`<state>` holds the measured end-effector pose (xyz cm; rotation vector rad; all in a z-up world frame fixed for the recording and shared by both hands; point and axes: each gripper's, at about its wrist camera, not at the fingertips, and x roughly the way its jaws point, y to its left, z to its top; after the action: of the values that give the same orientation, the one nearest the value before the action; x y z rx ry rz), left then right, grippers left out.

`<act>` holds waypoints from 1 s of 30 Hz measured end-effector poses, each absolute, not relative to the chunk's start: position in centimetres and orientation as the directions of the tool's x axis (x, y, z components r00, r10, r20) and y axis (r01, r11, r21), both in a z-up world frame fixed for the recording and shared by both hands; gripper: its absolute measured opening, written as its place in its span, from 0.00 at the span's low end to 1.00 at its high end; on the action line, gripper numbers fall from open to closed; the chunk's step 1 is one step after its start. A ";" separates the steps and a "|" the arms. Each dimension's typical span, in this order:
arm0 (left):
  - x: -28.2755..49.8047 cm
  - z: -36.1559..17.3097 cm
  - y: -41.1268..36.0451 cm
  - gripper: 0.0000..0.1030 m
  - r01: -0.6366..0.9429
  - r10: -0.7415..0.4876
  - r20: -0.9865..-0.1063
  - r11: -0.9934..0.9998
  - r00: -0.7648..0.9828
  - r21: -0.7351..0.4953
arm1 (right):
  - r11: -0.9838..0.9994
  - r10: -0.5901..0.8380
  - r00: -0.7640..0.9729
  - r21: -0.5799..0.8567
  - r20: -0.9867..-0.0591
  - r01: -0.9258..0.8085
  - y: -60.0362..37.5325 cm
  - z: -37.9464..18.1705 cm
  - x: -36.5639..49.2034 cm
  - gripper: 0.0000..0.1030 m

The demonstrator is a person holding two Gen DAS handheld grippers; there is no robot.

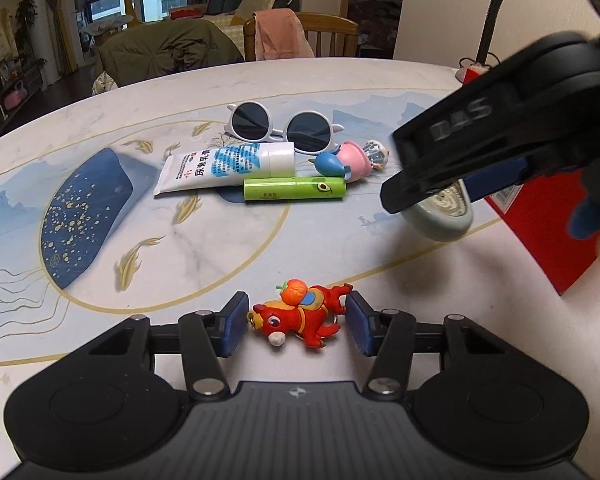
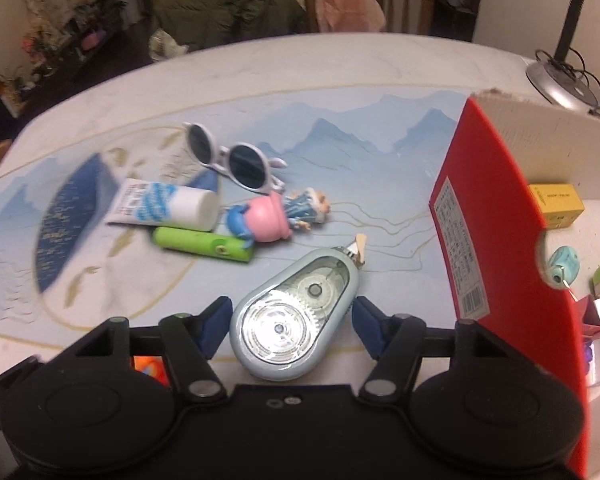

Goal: Organize rigid objects
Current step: 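Grasp the red toy figure with the left gripper while the right grasps the tape dispenser, then carry the red toy and tape dispenser with both grippers into the shoebox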

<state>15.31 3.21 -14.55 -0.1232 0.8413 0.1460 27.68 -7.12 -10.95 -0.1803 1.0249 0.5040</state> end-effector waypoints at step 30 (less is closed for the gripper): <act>17.3 -2.1 -3.0 0.51 -0.023 -0.045 -0.639 0.995 0.768 -0.097 | 0.819 0.445 0.509 0.105 -0.736 -0.564 -22.0 -1.0 25.5 0.63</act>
<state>17.34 -3.01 -2.14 -0.1010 0.6949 -0.0121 25.54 -22.00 -0.99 -0.1551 0.8389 0.6107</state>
